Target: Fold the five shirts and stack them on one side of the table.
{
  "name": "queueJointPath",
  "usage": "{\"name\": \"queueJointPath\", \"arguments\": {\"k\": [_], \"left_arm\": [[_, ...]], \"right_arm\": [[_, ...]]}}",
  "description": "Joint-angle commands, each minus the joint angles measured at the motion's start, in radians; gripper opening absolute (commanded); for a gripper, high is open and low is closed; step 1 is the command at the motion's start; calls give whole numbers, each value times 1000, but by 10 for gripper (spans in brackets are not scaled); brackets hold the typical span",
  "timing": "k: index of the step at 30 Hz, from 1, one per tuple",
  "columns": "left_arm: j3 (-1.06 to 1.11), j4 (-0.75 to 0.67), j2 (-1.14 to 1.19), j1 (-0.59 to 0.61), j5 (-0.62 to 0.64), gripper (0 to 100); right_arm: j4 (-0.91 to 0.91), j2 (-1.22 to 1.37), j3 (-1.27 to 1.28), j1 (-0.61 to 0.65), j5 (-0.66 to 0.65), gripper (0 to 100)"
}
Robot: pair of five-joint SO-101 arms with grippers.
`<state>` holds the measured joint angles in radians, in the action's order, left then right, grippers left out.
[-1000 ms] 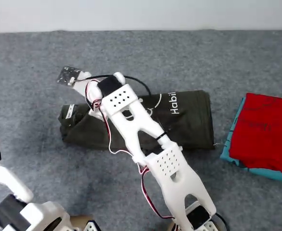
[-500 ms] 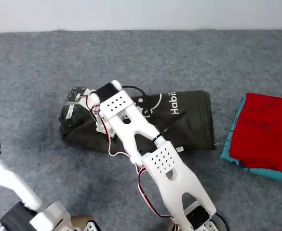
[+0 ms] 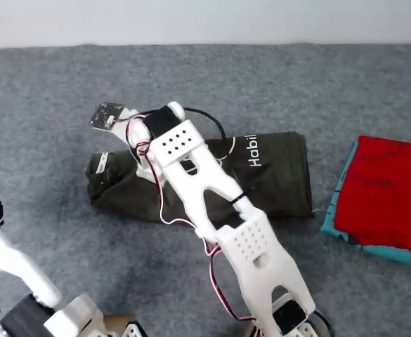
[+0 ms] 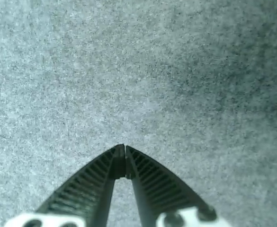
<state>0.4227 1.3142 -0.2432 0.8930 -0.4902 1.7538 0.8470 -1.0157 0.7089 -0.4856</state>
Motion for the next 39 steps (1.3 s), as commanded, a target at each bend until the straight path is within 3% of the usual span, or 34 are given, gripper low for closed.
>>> {"name": "queueJointPath", "arguments": {"k": [1,6,13,27,32,39], "left_arm": [[-27,11,-48,5,-3,6],[-24,11,-48,2,0,6],[-22,11,-48,0,-2,6],[-22,14,-48,5,-3,6],[-27,74,-48,0,-3,6],[-28,143,-49,2,-2,6]], "right_arm": [[44,-179,218,-16,8,14],[38,-203,397,-28,5,14],[-28,-85,393,-117,3,14],[38,-200,187,39,8,15],[42,-232,187,-70,95,18],[44,-321,262,-317,216,34]]}}
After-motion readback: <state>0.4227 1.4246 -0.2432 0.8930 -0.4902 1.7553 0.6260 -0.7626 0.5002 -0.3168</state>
